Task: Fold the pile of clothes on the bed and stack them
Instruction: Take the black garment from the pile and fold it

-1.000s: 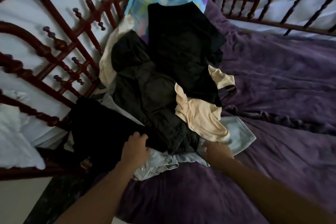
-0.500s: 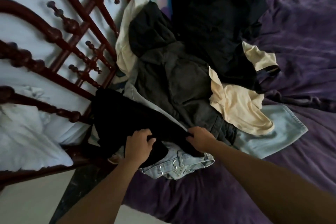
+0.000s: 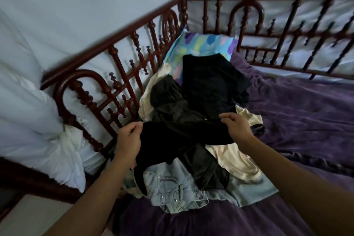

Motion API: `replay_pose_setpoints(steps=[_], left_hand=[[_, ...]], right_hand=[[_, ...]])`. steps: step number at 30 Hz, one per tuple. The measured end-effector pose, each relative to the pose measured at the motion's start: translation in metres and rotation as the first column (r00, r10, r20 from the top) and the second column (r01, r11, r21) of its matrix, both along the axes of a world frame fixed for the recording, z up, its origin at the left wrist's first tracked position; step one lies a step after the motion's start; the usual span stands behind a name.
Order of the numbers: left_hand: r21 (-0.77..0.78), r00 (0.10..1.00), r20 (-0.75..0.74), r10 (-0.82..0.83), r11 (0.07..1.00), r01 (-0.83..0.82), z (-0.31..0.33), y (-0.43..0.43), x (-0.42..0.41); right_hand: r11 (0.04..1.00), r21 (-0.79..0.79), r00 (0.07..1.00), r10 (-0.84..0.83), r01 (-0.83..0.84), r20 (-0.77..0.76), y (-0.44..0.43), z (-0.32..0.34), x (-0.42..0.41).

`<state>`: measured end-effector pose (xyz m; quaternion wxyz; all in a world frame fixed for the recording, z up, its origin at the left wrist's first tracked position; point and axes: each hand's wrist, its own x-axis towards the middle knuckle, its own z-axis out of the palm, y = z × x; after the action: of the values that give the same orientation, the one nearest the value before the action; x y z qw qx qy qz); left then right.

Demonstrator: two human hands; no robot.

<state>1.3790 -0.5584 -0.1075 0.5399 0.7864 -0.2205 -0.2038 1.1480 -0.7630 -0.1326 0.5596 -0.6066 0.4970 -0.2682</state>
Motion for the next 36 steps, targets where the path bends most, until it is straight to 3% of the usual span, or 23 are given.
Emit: replay_pose_setpoints(steps=[3, 7, 9, 11, 13, 15, 16, 18, 20, 22, 24, 26, 31, 34, 36], left_hand=[[-0.115, 0.996, -0.021, 0.083, 0.99, -0.084, 0.054, 0.008, -0.01], [-0.222, 0.997, 0.051, 0.061, 0.974, -0.048, 0.117, 0.015, -0.051], [-0.26, 0.995, 0.1, -0.006, 0.965, 0.032, 0.148, 0.019, -0.072], [-0.19, 0.942, 0.278, -0.188, 0.951, 0.246, 0.174, 0.027, -0.089], [0.102, 0.792, 0.45, -0.412, 0.905, 0.413, 0.195, 0.036, -0.101], [0.362, 0.637, 0.55, -0.54, 0.842, 0.4, 0.209, 0.039, -0.109], [0.406, 0.586, 0.59, -0.556, 0.831, 0.38, 0.215, 0.039, -0.112], [0.306, 0.584, 0.639, -0.5, 0.862, 0.404, 0.23, 0.038, -0.115], [0.095, 0.683, 0.618, -0.389, 0.9, 0.426, 0.245, 0.038, -0.111], [-0.045, 0.765, 0.562, -0.314, 0.912, 0.408, 0.259, 0.036, -0.102], [-0.039, 0.774, 0.54, -0.331, 0.909, 0.416, 0.266, 0.032, -0.095], [-0.042, 0.786, 0.513, -0.346, 0.904, 0.425, 0.262, 0.026, -0.09], [-0.175, 0.864, 0.385, -0.325, 0.893, 0.414, 0.258, 0.021, -0.072], [0.003, 0.759, 0.499, -0.417, 0.877, 0.48, 0.26, 0.021, -0.072], [0.118, 0.688, 0.477, -0.546, 0.816, 0.566, 0.257, 0.021, -0.084]], right_hand=[[0.998, 0.033, 0.987, -0.062, 0.057, 0.152, 0.0, 0.05, -0.031], [0.99, 0.142, 0.913, -0.07, 0.014, 0.401, 0.003, 0.123, -0.062], [0.988, 0.147, 0.861, -0.027, -0.055, 0.508, 0.0, 0.159, -0.073], [0.988, 0.064, 0.815, 0.078, -0.14, 0.574, -0.006, 0.191, -0.084], [0.973, -0.09, 0.822, 0.226, -0.211, 0.523, -0.007, 0.216, -0.095], [0.937, -0.258, 0.874, 0.321, -0.236, 0.364, -0.005, 0.227, -0.105], [0.914, -0.326, 0.904, 0.334, -0.241, 0.267, -0.002, 0.228, -0.109], [0.846, -0.482, 0.956, 0.288, -0.226, 0.058, 0.005, 0.226, -0.12], [0.758, -0.634, 0.988, 0.125, -0.156, -0.093, 0.01, 0.223, -0.132], [0.721, -0.689, 0.992, -0.026, -0.067, -0.124, 0.014, 0.228, -0.143], [0.715, -0.697, 0.983, -0.091, -0.045, -0.157, 0.016, 0.238, -0.149], [0.741, -0.669, 0.989, -0.053, -0.054, -0.138, 0.021, 0.252, -0.147], [0.869, -0.492, 0.997, -0.017, 0.053, 0.078, 0.036, 0.278, -0.133], [0.934, -0.356, 0.993, 0.0, 0.043, 0.12, 0.047, 0.287, -0.129], [0.936, -0.352, 0.994, 0.028, 0.01, 0.103, 0.059, 0.297, -0.121]])
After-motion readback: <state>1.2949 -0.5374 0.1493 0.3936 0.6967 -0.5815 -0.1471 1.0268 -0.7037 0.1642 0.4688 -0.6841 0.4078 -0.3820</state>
